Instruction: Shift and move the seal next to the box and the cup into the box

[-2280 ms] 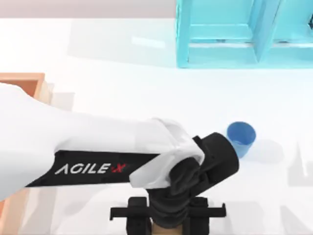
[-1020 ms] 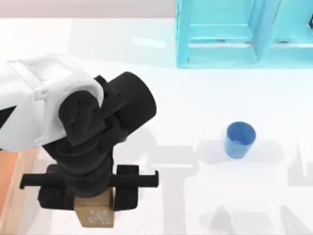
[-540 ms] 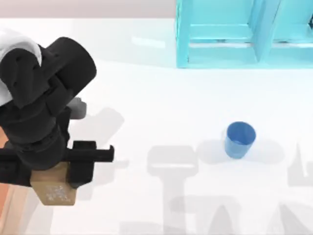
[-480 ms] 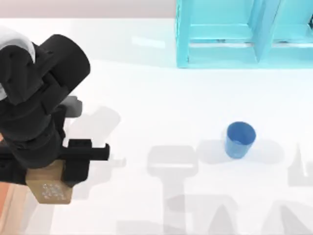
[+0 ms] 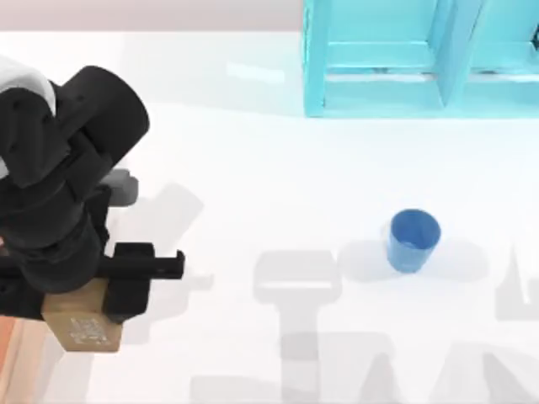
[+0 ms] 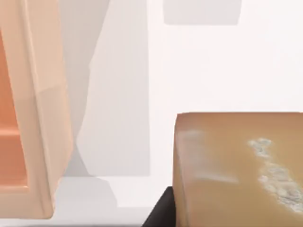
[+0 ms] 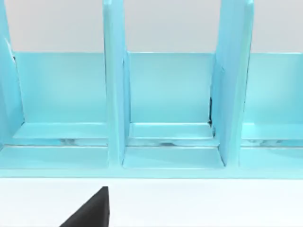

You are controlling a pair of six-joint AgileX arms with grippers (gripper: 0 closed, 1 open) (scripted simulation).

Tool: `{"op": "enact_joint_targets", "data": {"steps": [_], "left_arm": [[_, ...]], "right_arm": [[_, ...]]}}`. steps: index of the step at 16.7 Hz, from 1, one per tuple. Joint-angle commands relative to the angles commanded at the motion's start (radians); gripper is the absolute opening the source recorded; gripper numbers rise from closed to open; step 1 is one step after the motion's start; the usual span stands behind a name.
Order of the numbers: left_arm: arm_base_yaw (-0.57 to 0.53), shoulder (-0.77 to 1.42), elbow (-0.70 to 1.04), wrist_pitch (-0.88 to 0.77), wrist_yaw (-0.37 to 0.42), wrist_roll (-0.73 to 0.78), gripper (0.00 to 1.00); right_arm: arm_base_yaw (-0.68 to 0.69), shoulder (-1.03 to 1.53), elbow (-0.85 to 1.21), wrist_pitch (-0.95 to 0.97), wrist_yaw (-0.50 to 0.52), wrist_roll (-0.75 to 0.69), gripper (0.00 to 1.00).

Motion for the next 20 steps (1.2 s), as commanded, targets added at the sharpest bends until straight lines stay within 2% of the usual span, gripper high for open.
{"op": "enact_joint_targets", "data": {"steps": [6, 11, 20], "left_arm": [[0.008, 0.027, -0.174, 0.211, 0.001, 0.005, 0.0], [0.007, 0.032, -0.187, 0.226, 0.001, 0.006, 0.0], [0.007, 0.032, -0.187, 0.226, 0.001, 0.006, 0.68]], "right_arm": [[0.0, 0.0, 0.0, 0.0, 0.0, 0.0, 1.0], [0.0, 0.0, 0.0, 0.0, 0.0, 0.0, 1.0], [0.0, 0.0, 0.0, 0.0, 0.0, 0.0, 1.0]]}}
